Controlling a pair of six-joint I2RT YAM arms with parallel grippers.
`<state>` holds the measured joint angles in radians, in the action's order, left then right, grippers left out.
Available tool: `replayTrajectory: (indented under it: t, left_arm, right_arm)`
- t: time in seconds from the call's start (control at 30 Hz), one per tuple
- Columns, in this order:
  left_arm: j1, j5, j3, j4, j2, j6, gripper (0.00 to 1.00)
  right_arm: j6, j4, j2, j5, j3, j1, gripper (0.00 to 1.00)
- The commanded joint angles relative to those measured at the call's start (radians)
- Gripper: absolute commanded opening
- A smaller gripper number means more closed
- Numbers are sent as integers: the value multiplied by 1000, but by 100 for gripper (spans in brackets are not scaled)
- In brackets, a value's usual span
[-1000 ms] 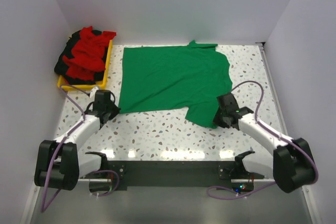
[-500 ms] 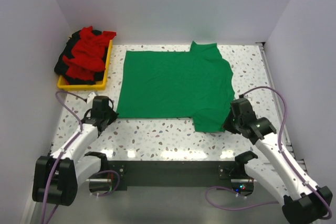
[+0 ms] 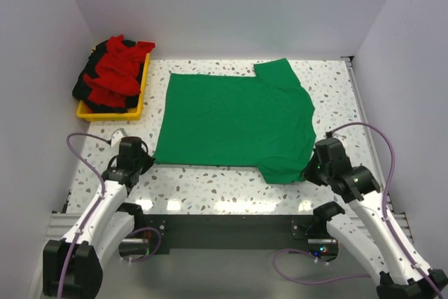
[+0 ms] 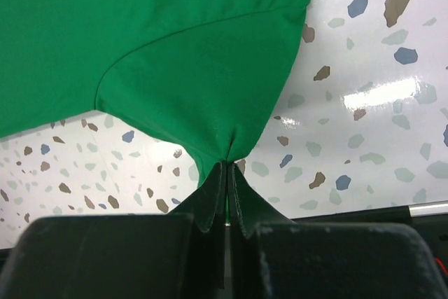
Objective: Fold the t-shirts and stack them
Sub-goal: Fold the tshirt
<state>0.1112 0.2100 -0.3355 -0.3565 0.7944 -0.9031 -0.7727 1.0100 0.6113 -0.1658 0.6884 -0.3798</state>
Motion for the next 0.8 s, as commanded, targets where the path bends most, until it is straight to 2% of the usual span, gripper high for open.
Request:
replayTrajectory:
  t: [0.0,0.07,0.2,0.23,0.37,0.6,0.77]
  left_arm:
    - [-5,2,-66,36,53,4,0]
    - [-2,-18,-127,59,121,18,0]
    - [4,-9,-272,77,361,32,0]
    - [4,-9,-304,79,400,33,0]
    - [10,-18,-486,82,569,56,0]
    - [16,-21,-710,28,837,61,0]
    - [16,-3,-760,24,879,59,0]
  right_arm:
    - [27,-42,60,-29,71,-4,0]
    - [65,-99,154,-75,109,-5,0]
    - [116,-218,356,-135,189,-4,0]
    - [134,-259,454,-141,233,-2,0]
    - [179,-306,670,-170,365,10,0]
    - [237,-363,893,-146,536,90,0]
    - [259,-392,976,-83,619,130,0]
